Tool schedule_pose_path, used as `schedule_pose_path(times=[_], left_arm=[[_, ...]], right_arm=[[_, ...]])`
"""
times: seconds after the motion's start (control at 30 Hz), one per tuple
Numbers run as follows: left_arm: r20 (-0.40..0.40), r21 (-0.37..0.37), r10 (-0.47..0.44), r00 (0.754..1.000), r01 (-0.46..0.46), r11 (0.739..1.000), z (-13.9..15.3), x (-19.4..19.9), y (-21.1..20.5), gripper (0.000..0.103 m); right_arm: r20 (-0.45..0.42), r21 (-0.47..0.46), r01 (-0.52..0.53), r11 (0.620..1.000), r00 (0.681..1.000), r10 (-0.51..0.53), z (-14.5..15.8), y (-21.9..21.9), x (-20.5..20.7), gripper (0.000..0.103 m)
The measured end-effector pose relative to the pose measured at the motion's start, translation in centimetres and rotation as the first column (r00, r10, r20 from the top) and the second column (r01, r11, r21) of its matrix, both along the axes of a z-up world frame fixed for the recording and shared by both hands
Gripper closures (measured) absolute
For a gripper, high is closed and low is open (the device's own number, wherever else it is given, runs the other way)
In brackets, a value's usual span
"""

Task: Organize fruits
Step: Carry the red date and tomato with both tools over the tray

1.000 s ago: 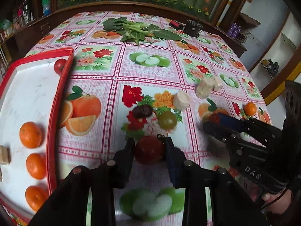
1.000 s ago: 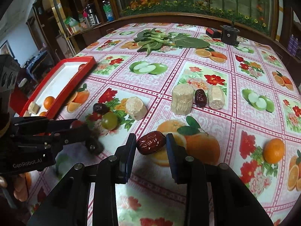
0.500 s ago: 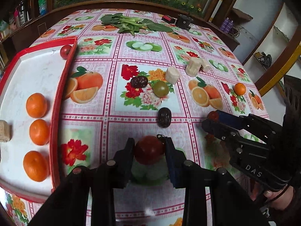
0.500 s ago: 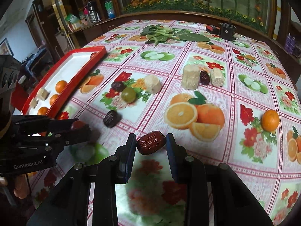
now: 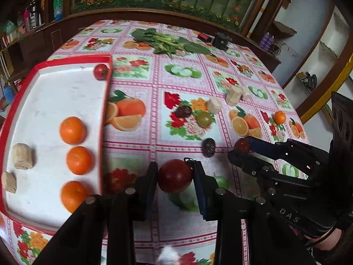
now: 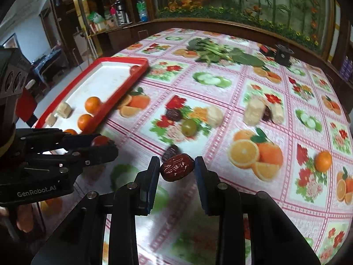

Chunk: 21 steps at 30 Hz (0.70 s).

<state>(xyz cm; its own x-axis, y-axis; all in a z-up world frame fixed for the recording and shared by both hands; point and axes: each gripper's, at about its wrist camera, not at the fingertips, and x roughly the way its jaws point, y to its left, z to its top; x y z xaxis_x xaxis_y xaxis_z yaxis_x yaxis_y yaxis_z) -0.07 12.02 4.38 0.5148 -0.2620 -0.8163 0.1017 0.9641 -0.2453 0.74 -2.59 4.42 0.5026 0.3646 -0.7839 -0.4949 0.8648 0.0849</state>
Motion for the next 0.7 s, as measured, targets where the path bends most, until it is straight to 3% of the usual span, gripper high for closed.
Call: schedule_pose_path(times=[0.37,0.7], left_arm=[[0.026,0.0,0.127,0.992,-0.127,0.992,1.4,0.4,7.0,0.068],[0.047,0.041,0.268,0.962,-0.27,0.962,2.0,2.1,14.7,0.068]], right_arm=[[0.037,0.015,-0.112,0.994,0.993,0.112,2.4,7.3,2.0,0.071],[0.049,0.035,-0.231,0.972,0.972,0.229,3.0,16.0,5.0,0.071]])
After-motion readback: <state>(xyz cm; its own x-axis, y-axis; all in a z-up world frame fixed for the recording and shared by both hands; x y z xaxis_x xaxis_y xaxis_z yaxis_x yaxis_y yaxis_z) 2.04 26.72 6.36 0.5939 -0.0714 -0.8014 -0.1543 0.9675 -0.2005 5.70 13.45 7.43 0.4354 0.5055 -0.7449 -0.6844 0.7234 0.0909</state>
